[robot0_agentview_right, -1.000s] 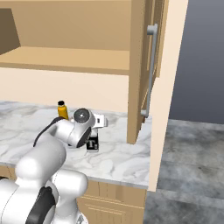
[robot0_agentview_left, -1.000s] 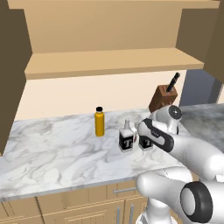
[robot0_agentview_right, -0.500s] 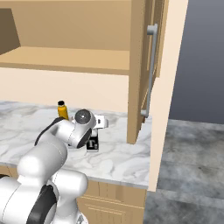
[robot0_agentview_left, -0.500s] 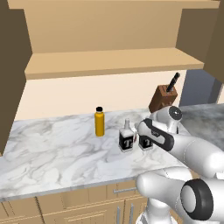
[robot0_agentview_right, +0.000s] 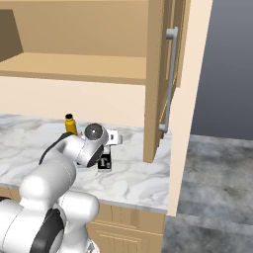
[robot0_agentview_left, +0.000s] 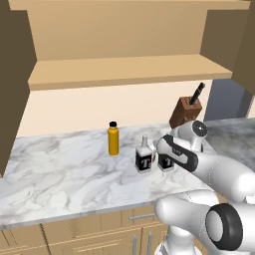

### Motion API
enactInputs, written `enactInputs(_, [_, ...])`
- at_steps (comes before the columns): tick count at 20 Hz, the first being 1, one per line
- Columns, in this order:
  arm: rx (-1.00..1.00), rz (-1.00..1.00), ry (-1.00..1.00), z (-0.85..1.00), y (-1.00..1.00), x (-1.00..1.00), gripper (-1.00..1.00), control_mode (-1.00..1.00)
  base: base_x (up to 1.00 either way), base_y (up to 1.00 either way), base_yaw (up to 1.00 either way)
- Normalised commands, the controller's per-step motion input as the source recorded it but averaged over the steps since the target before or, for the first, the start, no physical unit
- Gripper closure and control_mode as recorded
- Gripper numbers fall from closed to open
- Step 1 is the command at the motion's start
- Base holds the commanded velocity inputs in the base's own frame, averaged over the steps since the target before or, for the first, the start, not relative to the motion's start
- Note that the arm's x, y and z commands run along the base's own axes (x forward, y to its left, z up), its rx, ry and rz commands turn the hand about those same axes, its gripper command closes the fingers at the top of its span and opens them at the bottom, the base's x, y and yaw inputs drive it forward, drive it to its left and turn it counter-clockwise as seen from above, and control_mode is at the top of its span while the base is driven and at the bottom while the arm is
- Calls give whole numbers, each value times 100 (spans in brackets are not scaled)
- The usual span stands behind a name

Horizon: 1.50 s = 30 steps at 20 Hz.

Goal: Sort all alcoholic drinks to one cabinet, and non-alcoholic drinks to the other.

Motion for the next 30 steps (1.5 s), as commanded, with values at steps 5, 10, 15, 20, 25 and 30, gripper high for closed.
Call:
enactInputs(5, [-1,-2,-3,8,5,-1,100,-100,0,0,0])
enactInputs(10, [-4,-10,-7,34,0,-24,100,-100,0,0,0])
enactInputs(15, [-1,-11,-5,44,-2,-35,100,-100,0,0,0])
enactInputs(20, [0,-9,0,47,-2,-20,100,-100,0,0,0])
enactInputs(25, [1,-4,0,49,-12,-29,100,-100,0,0,0])
enactInputs(30, [4,0,0,45,-21,-33,100,-100,0,0,0])
